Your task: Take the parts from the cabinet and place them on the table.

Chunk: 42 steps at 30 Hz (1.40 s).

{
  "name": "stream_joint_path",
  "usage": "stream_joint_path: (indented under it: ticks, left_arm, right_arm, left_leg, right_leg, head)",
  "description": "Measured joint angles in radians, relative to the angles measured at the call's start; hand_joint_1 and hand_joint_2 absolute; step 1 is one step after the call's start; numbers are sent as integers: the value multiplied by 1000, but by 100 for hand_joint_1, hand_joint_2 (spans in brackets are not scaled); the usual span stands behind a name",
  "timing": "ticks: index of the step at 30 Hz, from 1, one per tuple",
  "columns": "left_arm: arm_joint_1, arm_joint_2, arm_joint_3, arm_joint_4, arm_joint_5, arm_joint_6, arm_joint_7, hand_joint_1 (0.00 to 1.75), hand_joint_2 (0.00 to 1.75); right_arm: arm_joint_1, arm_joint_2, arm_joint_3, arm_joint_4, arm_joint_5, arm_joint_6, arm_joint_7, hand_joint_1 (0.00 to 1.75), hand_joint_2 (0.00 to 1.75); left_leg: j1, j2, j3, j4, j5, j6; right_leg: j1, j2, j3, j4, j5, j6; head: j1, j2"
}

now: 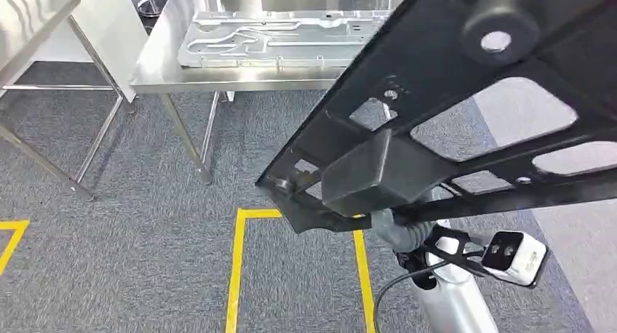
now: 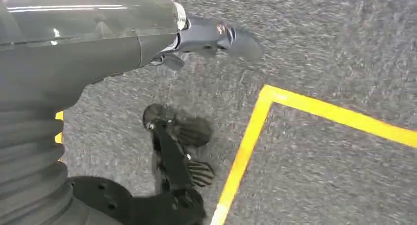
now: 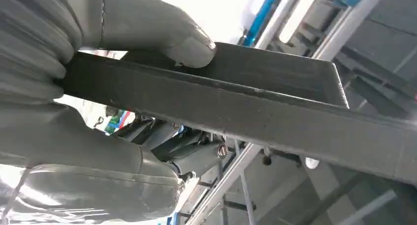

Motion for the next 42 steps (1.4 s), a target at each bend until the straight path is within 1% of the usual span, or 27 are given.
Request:
stream_joint_path:
  ticks: [1,2,3,5,6,7,9,12,13,15,16,17,19,20,21,22,24,26,27,28,31,32,33,36,38,40,42]
  left_arm:
    - [2,0,0,0,0,0,0,0,175]
    - [4,0,0,0,0,0,1,0,175]
    - [5,0,0,0,0,0,2,0,175]
    - [5,1,0,0,0,0,2,0,175]
    - [5,3,0,0,0,0,2,0,175]
    - [4,3,0,0,-1,0,2,0,175]
    - [10,4,0,0,-3,0,2,0,175]
    - [9,3,0,0,-5,0,2,0,175]
    - [6,3,0,0,-6,0,2,0,175]
    - [6,3,0,0,-7,0,2,0,175]
    - [6,3,0,0,-7,0,2,0,175]
    - [6,3,0,0,-7,0,2,0,175]
    - [6,3,0,0,-8,0,2,0,175]
    - [5,3,-1,0,-9,0,2,0,175]
    - [6,3,-1,0,-9,0,2,0,175]
    - [4,3,-1,0,-9,0,2,0,175]
    - [1,3,-1,0,-12,0,3,0,175]
    - [0,3,-1,0,-12,0,2,0,175]
    - [-3,3,-1,0,-12,0,2,0,175]
    - [-5,3,-2,0,-13,-1,2,0,175]
    - [-2,4,-1,0,-13,-1,2,0,175]
    - [0,4,-1,0,-13,-1,2,0,175]
    - [0,4,-1,0,-12,-1,3,0,175]
    - [0,6,-1,0,-11,-1,3,0,175]
    - [-1,9,-2,0,-8,-1,3,0,175]
    - [5,10,-1,0,-7,0,3,0,175]
    - [6,7,-1,0,-6,1,3,0,175]
  right_arm:
    - [4,0,-4,0,0,4,0,175,175]
    - [9,0,-9,-1,5,7,0,175,175]
    - [13,2,-14,-3,11,8,0,175,175]
    - [19,5,-20,-13,22,7,0,175,175]
    - [21,5,-23,-17,25,6,0,175,175]
    - [22,6,-24,-20,26,6,0,175,175]
    - [28,8,-26,-27,27,4,1,175,175]
    - [30,8,-35,-43,26,1,0,175,175]
    - [28,8,-38,-47,26,1,0,175,175]
    - [33,8,-42,-50,26,0,0,175,175]
    - [37,8,-43,-50,26,0,0,175,175]
    - [40,8,-45,-50,26,0,0,175,175]
    - [40,8,-47,-53,26,0,0,175,175]
    - [40,8,-48,-56,26,0,0,175,175]
    - [39,8,-49,-58,26,-1,0,175,175]
    - [37,8,-50,-59,26,-1,0,175,175]
    - [40,8,-51,-63,27,-3,1,175,175]
    - [41,8,-52,-65,27,-3,0,175,175]
    - [39,8,-52,-69,27,-3,0,175,175]
    - [36,9,-52,-70,27,-2,0,175,175]
    - [41,8,-52,-69,27,-2,0,175,175]
    - [43,9,-52,-69,27,-2,0,175,175]
    - [43,9,-52,-69,27,-2,0,175,175]
    - [43,9,-52,-69,27,-3,0,175,175]
    - [44,9,-52,-69,26,-3,0,175,175]
    - [47,11,-52,-69,27,-4,1,175,175]
    - [47,11,-52,-70,27,-5,0,175,175]
  left_leg:
    - [0,0,-30,32,-8,-2]
    - [0,0,-38,19,14,-2]
    - [0,0,-26,-37,62,1]
    - [-1,0,36,-215,184,9]
    - [-4,-3,52,-255,194,14]
    - [-11,-1,43,-266,160,16]
    - [-9,-2,50,-269,181,36]
    - [-3,-3,79,-276,174,51]
    - [-3,-2,82,-276,170,55]
    - [-3,-1,88,-275,161,57]
    - [-3,-1,92,-275,156,56]
    - [-2,-1,99,-275,150,54]
    - [0,-1,120,-275,135,50]
    - [1,-1,133,-275,127,45]
    - [1,-2,138,-277,119,39]
    - [-2,-3,143,-274,113,31]
    - [-3,1,156,-273,110,17]
    - [0,2,159,-265,108,4]
    - [2,1,148,-233,98,1]
    - [2,1,116,-172,75,0]
    - [1,2,-17,32,-11,-4]
    - [1,1,-40,44,-5,-2]
    - [0,1,-40,10,29,4]
    - [-11,1,36,-231,202,33]
    - [-20,-1,40,-241,127,36]
    - [-19,-2,51,-261,171,52]
    - [-10,-2,84,-275,176,54]
  right_leg:
    - [1,7,5,1,-4,0]
    - [1,11,12,1,-10,2]
    - [1,12,21,1,-18,1]
    - [2,16,46,2,-34,7]
    - [1,16,50,1,-40,10]
    - [4,20,49,3,-42,15]
    - [6,21,51,14,-45,29]
    - [3,9,44,56,-63,46]
    - [2,3,13,110,-91,52]
    - [-6,1,-89,270,-158,59]
    - [-9,0,-126,316,-163,60]
    - [-12,-1,-142,318,-147,64]
    - [-15,-6,-109,199,-49,69]
    - [-15,-9,-74,107,12,65]
    - [-14,-15,-54,38,43,57]
    - [-5,-19,-51,26,-9,53]
    - [-4,-15,-47,23,11,35]
    - [-7,-10,-28,19,11,20]
    - [-7,-11,-16,15,6,13]
    - [-6,-11,-10,14,1,5]
    - [0,-7,5,14,-16,-1]
    - [3,-5,12,14,-22,-1]
    - [5,-3,21,14,-28,-1]
    - [12,-3,54,14,-51,1]
    - [12,1,56,12,-61,14]
    - [11,1,63,29,-49,28]
    - [12,0,67,51,-66,37]
  head:
    - [0,0]
    - [0,0]
    - [0,0]
    - [0,0]
    - [1,0]
    - [0,0]
    - [0,0]
    - [1,0]
    - [0,0]
    - [0,0]
    - [0,0]
    - [0,0]
    - [0,0]
    - [0,0]
    - [1,0]
    - [1,0]
    - [1,0]
    - [1,0]
    - [2,0]
    - [1,0]
    - [1,0]
    - [1,0]
    - [1,0]
    - [1,0]
    - [1,0]
    - [1,0]
    - [1,0]
